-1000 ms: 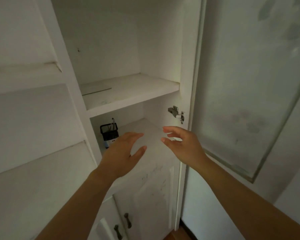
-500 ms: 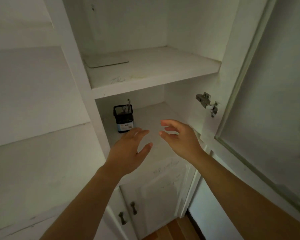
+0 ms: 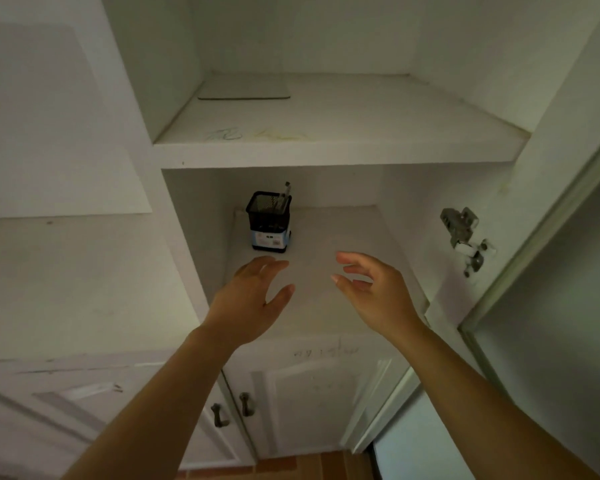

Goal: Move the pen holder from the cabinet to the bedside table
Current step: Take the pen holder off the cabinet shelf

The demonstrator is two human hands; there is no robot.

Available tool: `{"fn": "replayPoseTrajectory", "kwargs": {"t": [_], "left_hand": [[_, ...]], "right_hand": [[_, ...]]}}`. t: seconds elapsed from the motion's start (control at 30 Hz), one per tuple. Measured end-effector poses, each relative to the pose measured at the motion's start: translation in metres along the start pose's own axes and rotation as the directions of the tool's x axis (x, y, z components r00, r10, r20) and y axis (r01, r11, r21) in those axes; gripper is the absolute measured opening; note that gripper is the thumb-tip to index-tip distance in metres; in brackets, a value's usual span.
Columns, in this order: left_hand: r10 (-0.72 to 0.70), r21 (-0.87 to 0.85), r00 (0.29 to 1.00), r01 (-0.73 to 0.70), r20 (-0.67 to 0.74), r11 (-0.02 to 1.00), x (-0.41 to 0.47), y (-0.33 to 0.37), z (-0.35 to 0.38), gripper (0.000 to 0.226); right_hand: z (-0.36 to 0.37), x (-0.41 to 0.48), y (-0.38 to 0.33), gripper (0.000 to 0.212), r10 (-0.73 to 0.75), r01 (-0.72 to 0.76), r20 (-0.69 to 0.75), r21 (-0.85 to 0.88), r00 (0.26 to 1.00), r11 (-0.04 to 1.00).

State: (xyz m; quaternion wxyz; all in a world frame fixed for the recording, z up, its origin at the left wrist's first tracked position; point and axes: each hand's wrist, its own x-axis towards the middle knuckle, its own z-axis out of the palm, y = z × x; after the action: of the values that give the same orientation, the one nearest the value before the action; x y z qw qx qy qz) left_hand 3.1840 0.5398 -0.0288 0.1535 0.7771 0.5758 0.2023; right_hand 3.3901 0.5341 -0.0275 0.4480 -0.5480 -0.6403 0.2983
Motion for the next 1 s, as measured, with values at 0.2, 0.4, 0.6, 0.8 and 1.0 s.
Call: {"fn": "replayPoseTrajectory", "kwargs": {"t": [0.2,0.4,0.6,0.8,1.0], "left_hand": [[-0.002,0.014,0.998,0.003,-0.058,1.000,0.014,-0.003,0.001,0.052],[-0.057,-0.011,0.992,0.056,-0.110,0.998,0.034,-0.012,0.002,0.055],[-0.138,-0.122,0.967,0.114,-0.216,0.986,0.053,-0.028,0.010,0.055],[-0.132,-0.178,0.919,0.070,-0.371,0.982,0.070,-0.042,0.033,0.054],[-0.128,-0.241,0.899,0.026,-0.419,0.970,0.085,-0.057,0.052,0.063]], "right_hand": [[0.003,0.009,0.013,0.034,0.001,-0.001,0.012,0.020,1.000,1.000],[0.039,0.049,0.018,0.042,0.013,-0.012,-0.023,0.066,1.000,0.998],[0.067,0.091,0.036,0.053,-0.018,0.019,-0.016,0.099,1.000,0.995],[0.086,0.120,0.056,0.058,-0.109,0.107,0.009,0.101,0.994,0.989],[0.092,0.131,0.059,0.069,-0.239,0.239,-0.013,0.104,0.971,0.965]]}}
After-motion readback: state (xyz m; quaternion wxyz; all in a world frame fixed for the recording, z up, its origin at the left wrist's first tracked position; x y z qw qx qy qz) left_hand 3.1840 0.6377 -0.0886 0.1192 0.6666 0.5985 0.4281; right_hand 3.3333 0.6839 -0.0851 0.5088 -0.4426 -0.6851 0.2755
